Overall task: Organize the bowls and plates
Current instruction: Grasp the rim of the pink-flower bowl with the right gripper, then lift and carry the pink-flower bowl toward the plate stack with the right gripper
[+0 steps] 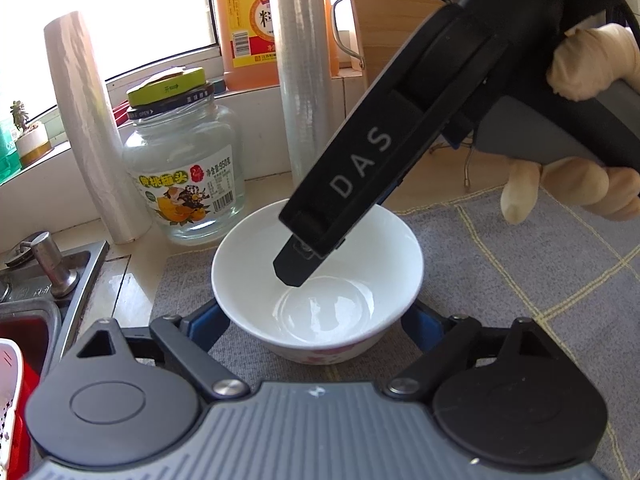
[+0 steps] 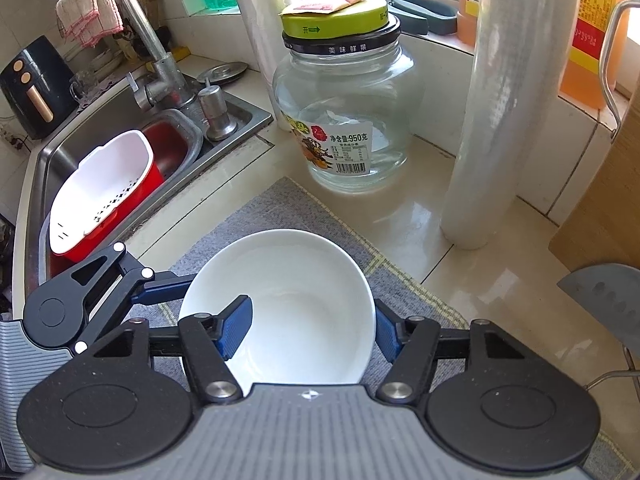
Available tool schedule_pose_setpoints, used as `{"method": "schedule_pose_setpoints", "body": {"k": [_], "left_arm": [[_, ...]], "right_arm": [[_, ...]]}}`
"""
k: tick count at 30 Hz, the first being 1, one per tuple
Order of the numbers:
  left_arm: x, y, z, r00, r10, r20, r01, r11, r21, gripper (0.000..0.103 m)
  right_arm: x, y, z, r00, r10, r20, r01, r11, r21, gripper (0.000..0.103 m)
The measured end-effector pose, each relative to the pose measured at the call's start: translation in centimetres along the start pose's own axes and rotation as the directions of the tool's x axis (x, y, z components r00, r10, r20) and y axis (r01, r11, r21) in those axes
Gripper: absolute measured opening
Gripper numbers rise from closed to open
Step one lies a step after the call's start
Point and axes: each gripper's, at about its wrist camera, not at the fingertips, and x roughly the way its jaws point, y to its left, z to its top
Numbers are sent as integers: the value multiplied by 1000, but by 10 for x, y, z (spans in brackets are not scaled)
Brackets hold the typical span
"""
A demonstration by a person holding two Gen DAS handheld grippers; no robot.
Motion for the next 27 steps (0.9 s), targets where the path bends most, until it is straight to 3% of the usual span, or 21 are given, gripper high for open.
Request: {"method": "schedule_pose_setpoints", "body": {"k": [14, 27], "left_arm": [[-24, -4, 9, 1000, -17, -12, 18, 1000, 13, 91], [-66, -27, 15, 999, -43, -18, 43, 998, 54, 91]], "right_arm": [[-25, 8, -7, 1000, 15, 22, -15, 1000, -6, 69], [-72, 29, -35, 998, 3, 55, 0, 999, -40, 69]]}}
